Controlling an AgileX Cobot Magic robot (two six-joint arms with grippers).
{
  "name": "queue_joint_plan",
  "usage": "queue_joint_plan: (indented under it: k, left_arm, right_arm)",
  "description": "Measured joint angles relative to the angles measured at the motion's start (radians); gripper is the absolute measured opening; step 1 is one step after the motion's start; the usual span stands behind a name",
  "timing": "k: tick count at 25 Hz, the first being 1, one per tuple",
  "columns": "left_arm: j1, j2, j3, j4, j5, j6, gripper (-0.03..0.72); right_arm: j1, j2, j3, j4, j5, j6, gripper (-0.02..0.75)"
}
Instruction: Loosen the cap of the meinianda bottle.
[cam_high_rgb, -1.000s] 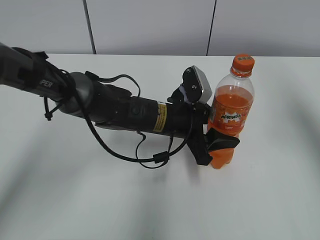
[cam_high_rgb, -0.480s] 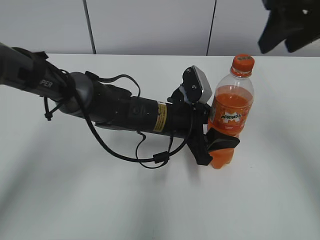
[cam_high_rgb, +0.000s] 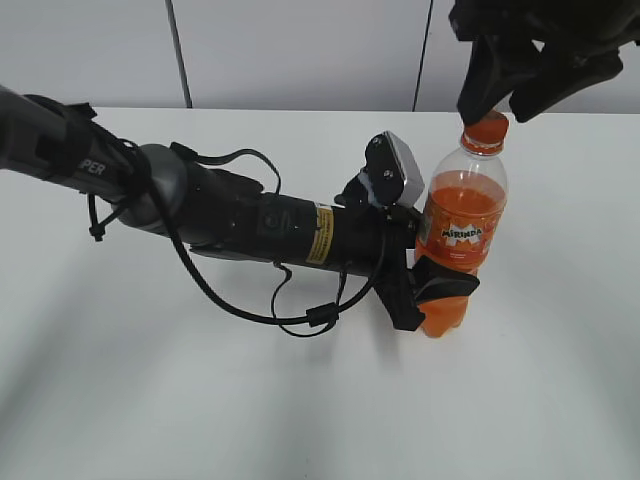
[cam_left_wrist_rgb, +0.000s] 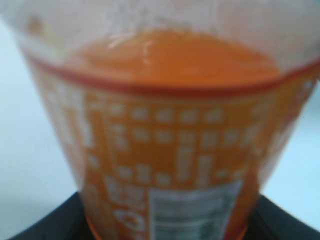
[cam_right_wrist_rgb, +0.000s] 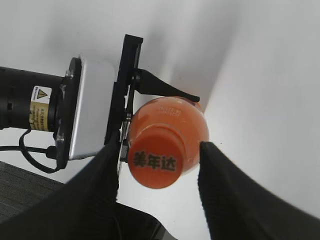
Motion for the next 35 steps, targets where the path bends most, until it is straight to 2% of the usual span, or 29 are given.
queue_joint_plan:
  k: [11, 19, 25, 28, 35]
  left_arm:
    - [0.000, 0.000, 0.000, 0.000, 0.000, 0.000, 0.390]
    - [0.000, 0.000, 0.000, 0.000, 0.000, 0.000, 0.390]
    - [0.000, 0.000, 0.000, 0.000, 0.000, 0.000, 0.390]
    - [0.000, 0.000, 0.000, 0.000, 0.000, 0.000, 0.390]
    - [0.000, 0.000, 0.000, -0.001, 0.001, 0.000, 0.390]
  right_arm:
    - [0.000, 0.027, 0.000, 0.005, 0.000, 0.002, 0.385]
    - [0.000, 0.029, 0.000, 0.019, 0.000, 0.002, 0.277]
    - [0.000, 0.029, 0.000, 0.019, 0.000, -0.032, 0.271]
    - [0.000, 0.029, 0.000, 0.020, 0.001, -0.206, 0.271]
    - [0.001, 0.029, -0.003, 0.006, 0.001, -0.968, 0.269]
